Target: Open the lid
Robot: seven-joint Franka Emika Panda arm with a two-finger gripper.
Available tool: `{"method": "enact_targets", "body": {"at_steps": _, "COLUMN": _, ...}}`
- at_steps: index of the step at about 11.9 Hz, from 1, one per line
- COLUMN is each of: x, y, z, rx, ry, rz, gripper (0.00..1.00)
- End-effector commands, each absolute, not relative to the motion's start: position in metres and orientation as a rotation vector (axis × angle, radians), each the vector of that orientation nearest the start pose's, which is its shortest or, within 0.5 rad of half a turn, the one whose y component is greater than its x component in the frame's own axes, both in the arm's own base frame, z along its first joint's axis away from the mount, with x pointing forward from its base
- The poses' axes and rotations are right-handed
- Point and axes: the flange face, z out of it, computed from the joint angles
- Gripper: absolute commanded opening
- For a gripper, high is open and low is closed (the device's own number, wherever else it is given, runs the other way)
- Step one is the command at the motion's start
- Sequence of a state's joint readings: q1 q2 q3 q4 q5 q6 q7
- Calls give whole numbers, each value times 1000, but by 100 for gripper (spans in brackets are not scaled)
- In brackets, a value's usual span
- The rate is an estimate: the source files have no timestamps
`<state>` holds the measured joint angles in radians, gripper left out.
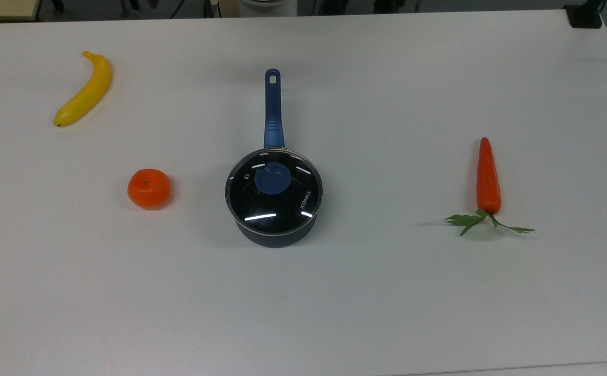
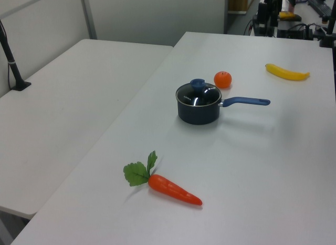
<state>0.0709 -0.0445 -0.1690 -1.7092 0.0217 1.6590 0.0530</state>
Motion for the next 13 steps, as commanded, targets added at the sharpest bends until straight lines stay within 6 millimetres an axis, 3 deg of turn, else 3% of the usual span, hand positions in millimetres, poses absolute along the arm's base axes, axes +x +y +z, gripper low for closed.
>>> {"method": "enact_targets", "body": {"at_steps": 1, "x": 538, "y": -58, "z": 597, "rx": -3116, "ry": 227, "rz": 32, "gripper": 100}}
{"method": "enact_targets", "body": {"at_steps": 13, "x": 536, "y": -53, "z": 597, "rx": -3116, "ry": 220, "rz": 42, "gripper": 100}}
